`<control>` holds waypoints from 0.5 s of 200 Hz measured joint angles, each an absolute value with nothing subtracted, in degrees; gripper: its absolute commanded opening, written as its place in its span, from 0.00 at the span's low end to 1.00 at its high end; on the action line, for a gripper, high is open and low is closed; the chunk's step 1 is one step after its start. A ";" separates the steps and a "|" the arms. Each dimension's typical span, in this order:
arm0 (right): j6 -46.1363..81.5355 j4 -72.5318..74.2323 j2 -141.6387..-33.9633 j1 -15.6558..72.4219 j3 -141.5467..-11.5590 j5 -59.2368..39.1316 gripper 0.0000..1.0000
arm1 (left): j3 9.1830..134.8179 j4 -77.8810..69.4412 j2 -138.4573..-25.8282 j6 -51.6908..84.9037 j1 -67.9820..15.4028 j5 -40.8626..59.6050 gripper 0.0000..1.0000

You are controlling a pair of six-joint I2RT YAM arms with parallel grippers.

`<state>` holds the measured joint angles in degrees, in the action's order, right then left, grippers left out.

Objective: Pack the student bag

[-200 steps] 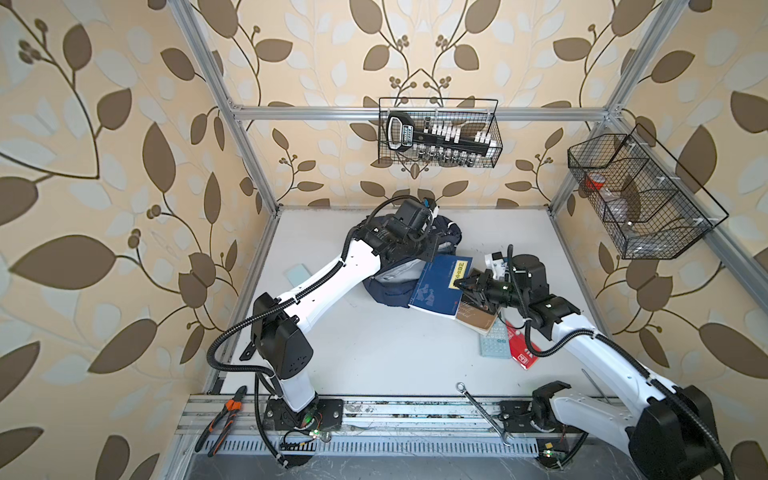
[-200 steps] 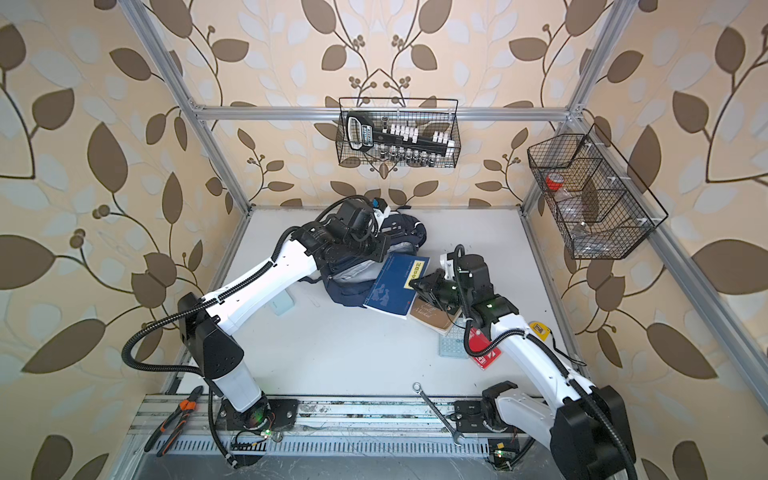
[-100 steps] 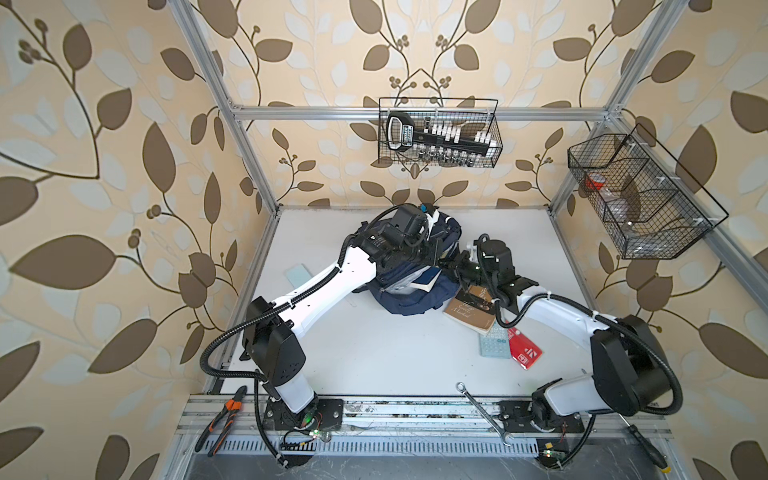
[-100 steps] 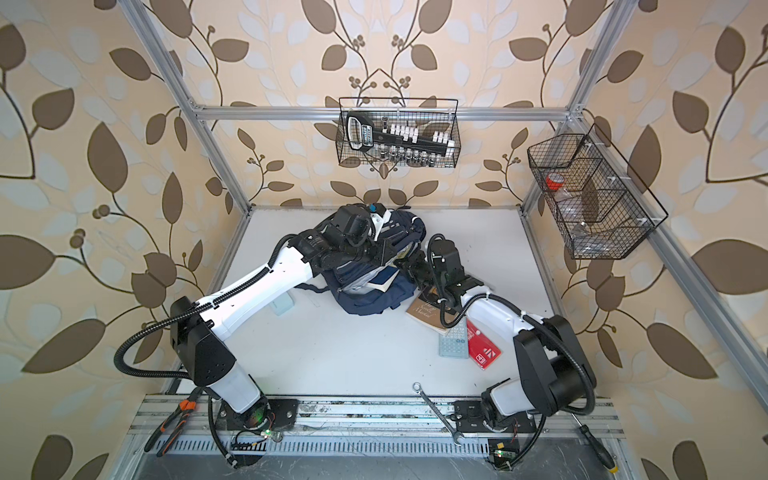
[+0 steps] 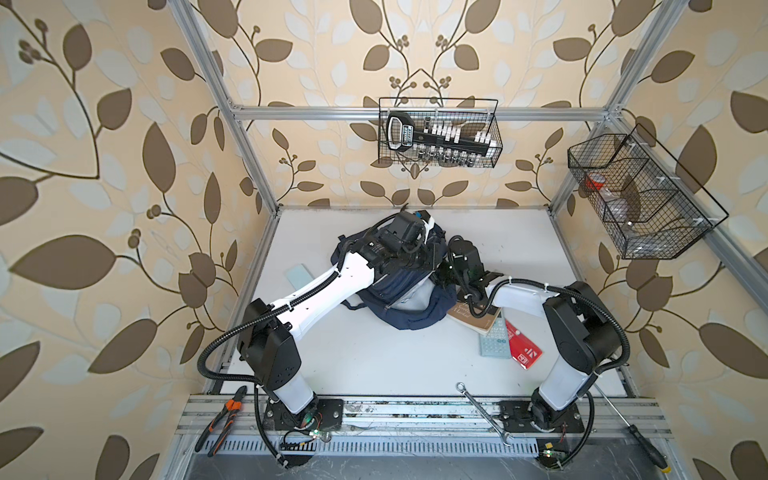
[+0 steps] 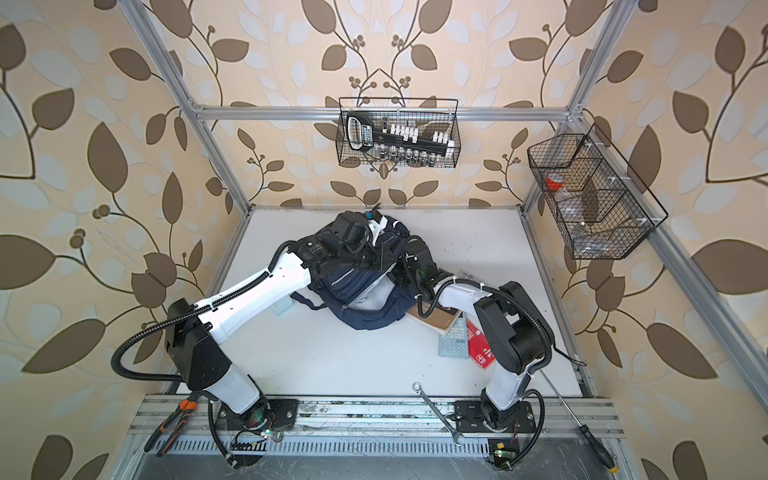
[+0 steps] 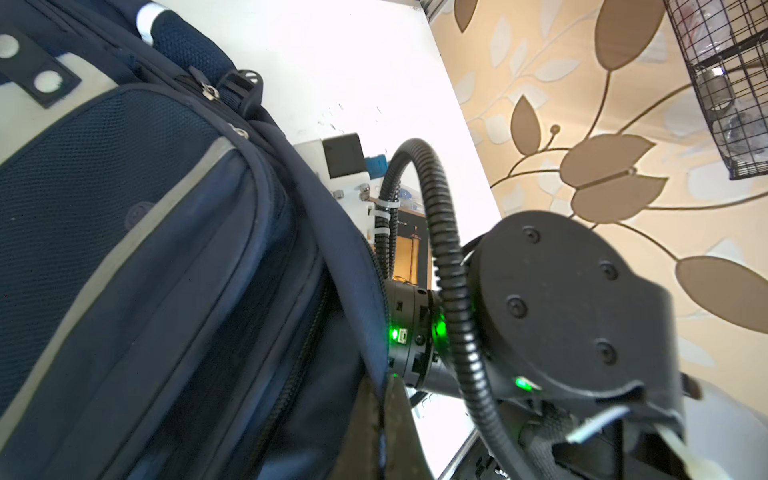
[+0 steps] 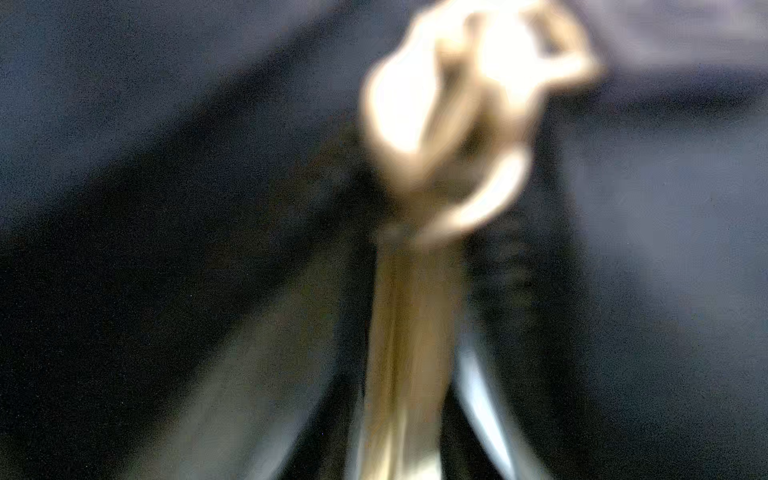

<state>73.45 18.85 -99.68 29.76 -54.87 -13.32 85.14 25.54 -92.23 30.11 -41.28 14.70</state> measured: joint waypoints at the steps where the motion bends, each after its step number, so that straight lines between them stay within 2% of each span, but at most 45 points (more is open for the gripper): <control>1: 73.25 18.81 -99.61 29.80 -54.85 -13.30 0.52 | 84.90 25.39 -92.12 30.15 -41.25 14.68 0.00; 23: 70.32 14.13 -94.91 30.04 -51.68 -11.84 0.60 | 81.12 23.49 -90.04 30.72 -41.08 14.11 0.00; 63: 62.46 0.49 -77.43 27.81 -45.25 -8.58 0.68 | 76.99 21.54 -88.75 30.85 -40.05 13.93 0.00; 84: 57.36 -7.77 -68.69 22.22 -44.88 -7.20 0.70 | 76.05 21.26 -88.75 30.55 -40.05 13.98 0.00; 100: 53.06 -13.41 -64.01 13.26 -44.73 -7.73 0.69 | 75.59 21.37 -88.84 30.17 -40.05 14.13 0.00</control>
<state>53.06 -13.41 -64.01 13.26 -44.73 -7.73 75.59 21.37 -88.84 30.17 -40.05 14.13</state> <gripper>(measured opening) 0.693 0.047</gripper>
